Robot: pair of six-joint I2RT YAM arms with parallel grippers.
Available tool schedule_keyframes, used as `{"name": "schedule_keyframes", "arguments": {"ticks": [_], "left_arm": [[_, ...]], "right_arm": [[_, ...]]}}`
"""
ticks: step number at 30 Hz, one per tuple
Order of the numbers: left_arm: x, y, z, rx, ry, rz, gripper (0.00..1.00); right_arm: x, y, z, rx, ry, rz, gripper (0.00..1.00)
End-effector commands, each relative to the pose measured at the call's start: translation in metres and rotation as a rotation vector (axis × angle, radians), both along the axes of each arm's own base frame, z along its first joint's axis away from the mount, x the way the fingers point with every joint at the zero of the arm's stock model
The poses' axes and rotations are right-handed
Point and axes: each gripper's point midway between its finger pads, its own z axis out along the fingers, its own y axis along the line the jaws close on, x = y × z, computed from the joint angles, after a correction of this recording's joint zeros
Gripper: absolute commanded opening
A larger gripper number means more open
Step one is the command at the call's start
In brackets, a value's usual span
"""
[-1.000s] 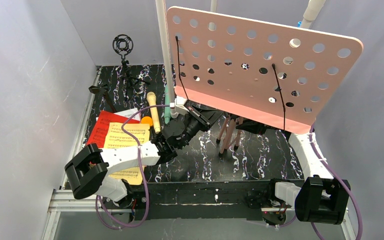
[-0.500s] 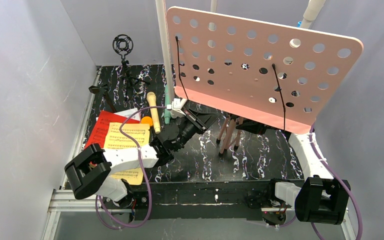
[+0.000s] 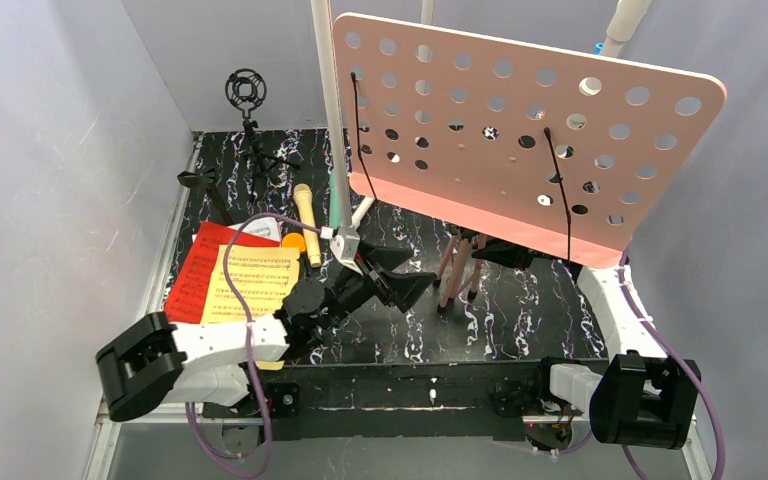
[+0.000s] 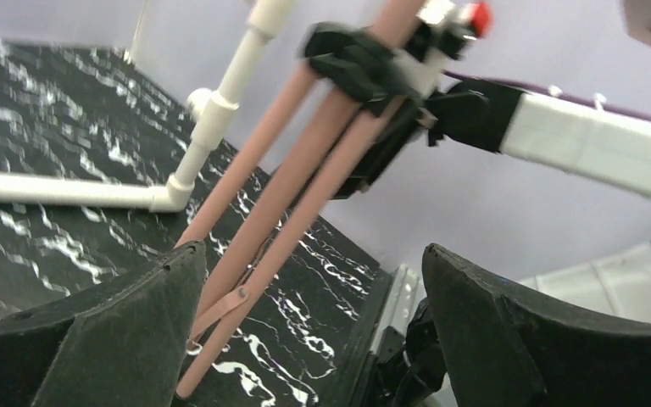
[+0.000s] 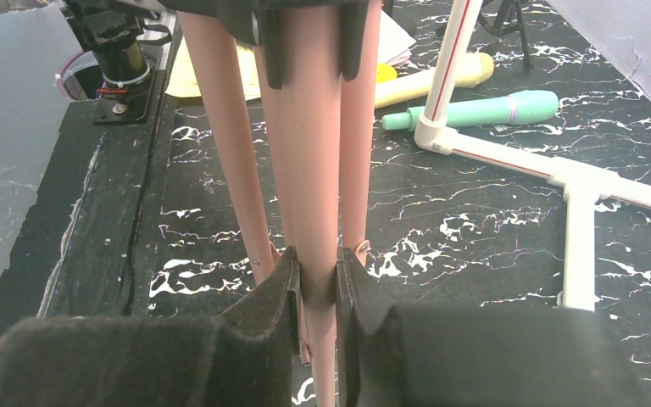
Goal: Pack up the instrument practice props
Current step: Unscrew the knob on the music stand, then place the music stand at the center of the board.
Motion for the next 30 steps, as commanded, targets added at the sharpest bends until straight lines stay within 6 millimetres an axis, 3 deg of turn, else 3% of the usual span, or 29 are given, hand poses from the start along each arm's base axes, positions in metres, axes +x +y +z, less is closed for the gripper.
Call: {"name": "schedule_keyframes", "arguments": {"ticks": [1,8,13,21,30], "left_arm": [[-0.014,0.002,0.038,0.21,-0.375,0.078,0.98],[-0.015,-0.013,0.078,0.309,-0.589,0.188,0.98],[-0.003,-0.039,0.096,0.324,-0.609,0.237,1.0],[0.012,-0.061,0.122,0.265,-0.602,0.305,1.0],[0.024,-0.074,0.139,0.226,-0.578,0.36,0.83]], "right_arm": [[-0.013,0.002,-0.01,0.013,0.133,0.007,0.01],[-0.012,0.001,-0.011,0.011,0.135,0.004,0.01],[-0.013,0.001,-0.011,0.011,0.134,0.004,0.01],[-0.014,0.002,-0.012,0.012,0.135,0.006,0.01],[-0.014,0.002,-0.012,0.014,0.135,0.007,0.01]]}}
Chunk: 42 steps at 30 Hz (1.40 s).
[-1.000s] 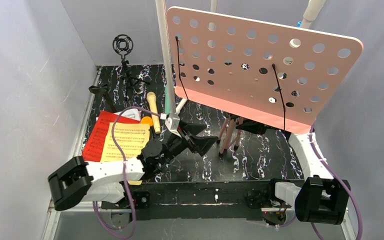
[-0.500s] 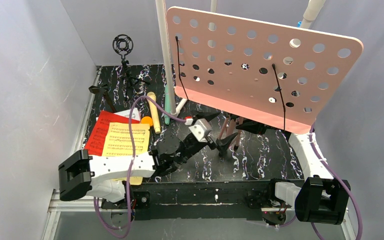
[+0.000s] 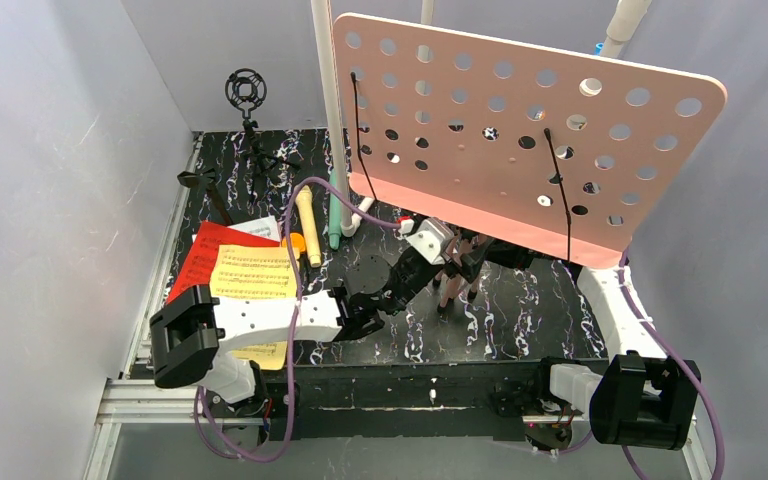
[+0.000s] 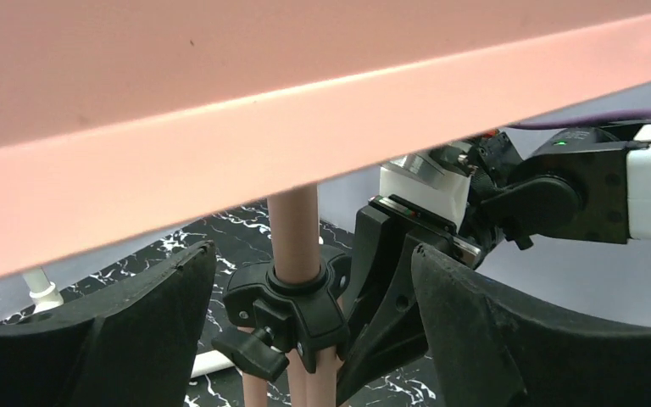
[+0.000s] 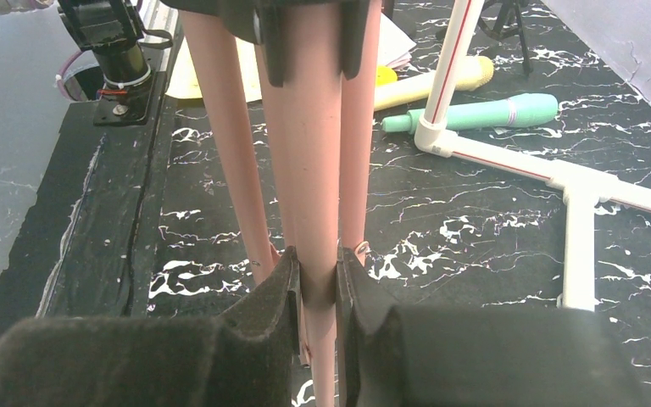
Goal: Pack up the instrument practice props
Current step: Place the music stand at the center of the board.
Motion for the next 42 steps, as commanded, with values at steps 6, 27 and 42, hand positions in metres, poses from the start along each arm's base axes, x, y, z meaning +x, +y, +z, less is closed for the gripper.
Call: {"name": "schedule_keyframes", "arguments": {"ticks": [6,27,42], "left_arm": [[0.013,0.001,0.045,-0.137,-0.034,0.086,0.71],[0.016,-0.012,0.057,-0.053,-0.141,0.102,0.0],[0.01,0.016,0.098,-0.093,-0.122,0.11,0.0]], "right_arm": [[-0.013,0.002,-0.011,0.01,0.139,0.004,0.01],[-0.014,0.002,-0.011,0.013,0.144,0.007,0.01],[-0.025,0.002,-0.002,0.029,0.142,0.02,0.96]]}}
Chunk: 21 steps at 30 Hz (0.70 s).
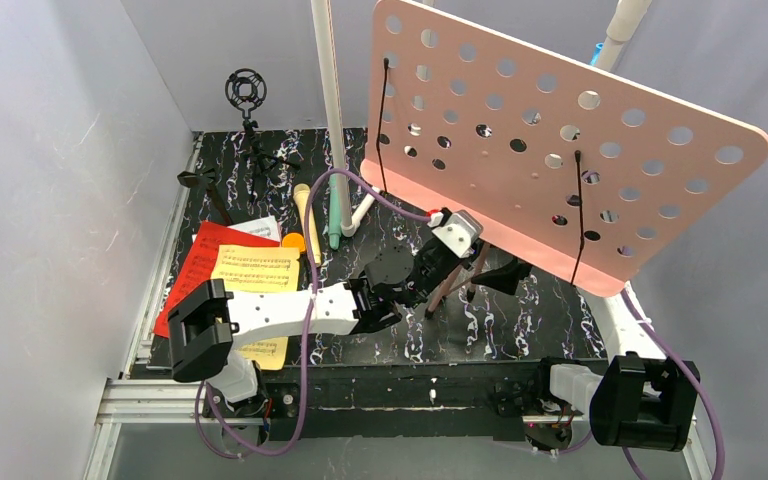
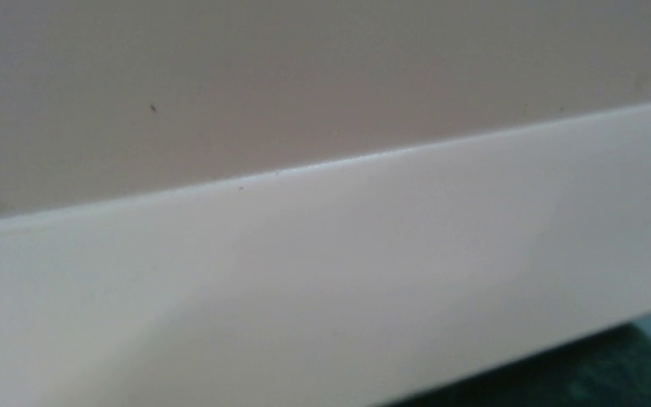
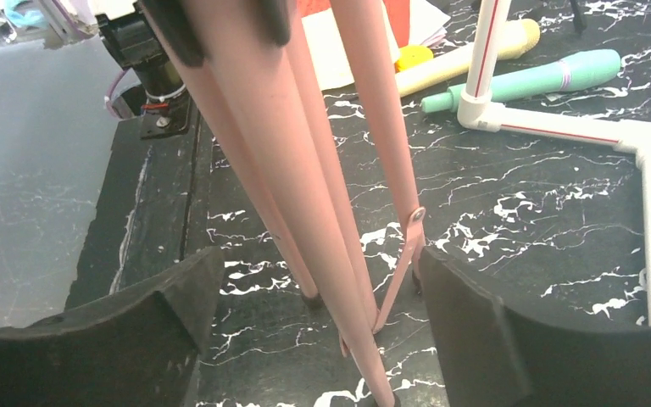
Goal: Pack up the instrument practice props
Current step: Place the music stand at the center of the board.
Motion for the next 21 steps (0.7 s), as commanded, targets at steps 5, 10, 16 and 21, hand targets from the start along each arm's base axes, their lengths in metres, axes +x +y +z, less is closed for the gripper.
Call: {"name": "schedule_keyframes", "arguments": {"ticks": [5,10,16,21], "left_arm": [[-0.006,0.054,0.099,-0.171,-0.094,0.045,0.0],[-0.006,0.066,0.107,-0.197,-0.091,0.048,0.0],[0.0,0.08,0.108,-0.226,-0.071,0.059,0.0],[0.003,0.094,0.116,-0.257,-0.073,0.052,0.0]], "right_arm": [[-0.013,-0.001,0.012,0.031,-0.001,0.013,0.98],[-0.014,-0.003,0.012,0.033,0.004,0.003,0.98],[-0.014,-0.005,0.008,0.034,0.012,-0.008,0.98],[-0.008,-0.014,0.003,0.038,0.036,-0.056,0.98]]}}
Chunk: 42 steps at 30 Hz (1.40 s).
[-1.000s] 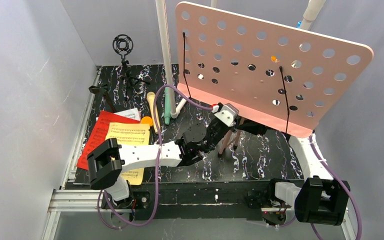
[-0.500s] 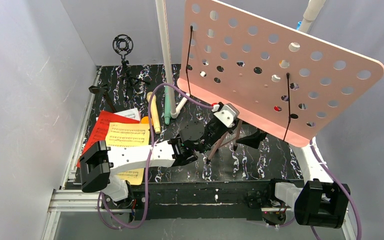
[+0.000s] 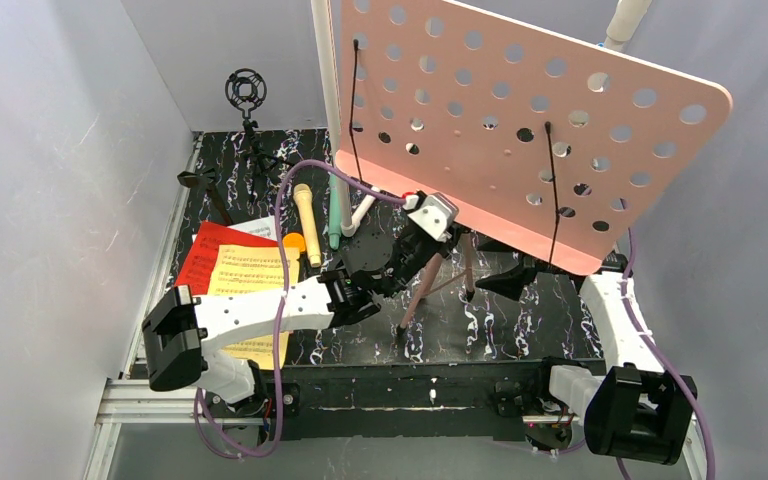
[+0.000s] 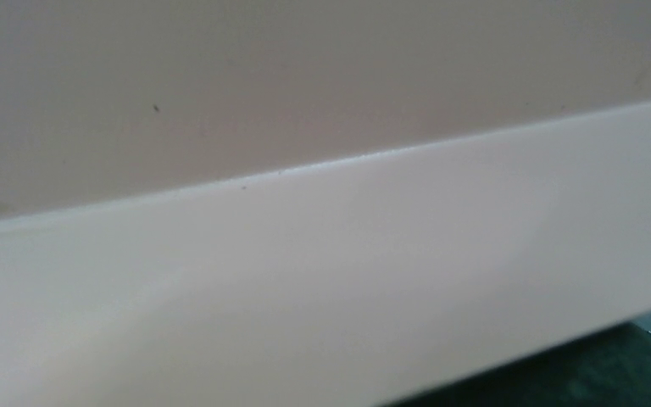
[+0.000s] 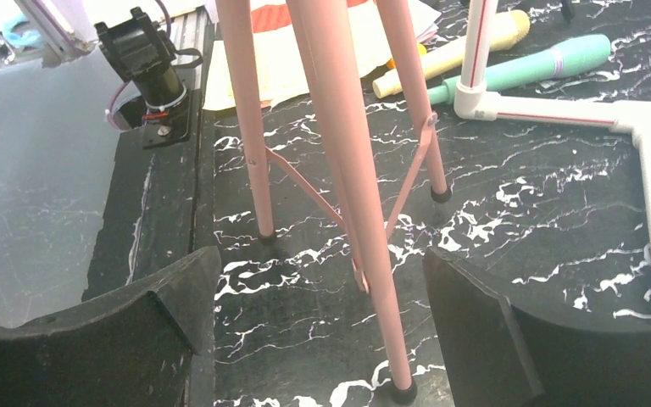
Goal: Pack up the instrument practice props
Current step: Place the music stand at the center of the board.
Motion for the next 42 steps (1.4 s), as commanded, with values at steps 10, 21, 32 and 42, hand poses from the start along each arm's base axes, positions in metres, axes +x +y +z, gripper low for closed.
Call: {"name": "schedule_keyframes", "arguments": {"ticks": [10,21,32,42], "left_arm": [[-0.016,0.07,0.129,-0.28,-0.18,-0.019,0.0],[-0.038,0.092,0.173,-0.232,-0.235,-0.087,0.0],[-0.046,0.114,0.189,-0.163,-0.216,-0.129,0.0],[-0.062,0.106,0.193,0.082,-0.179,-0.26,0.0]], "right_arm": [[0.007,-0.022,-0.007,0.028,0.027,-0.106,0.98],[0.013,-0.036,-0.01,0.026,0.01,-0.175,0.98],[0.016,-0.044,-0.008,0.025,-0.002,-0.218,0.98],[0.018,-0.048,-0.008,0.02,-0.011,-0.235,0.98]]}}
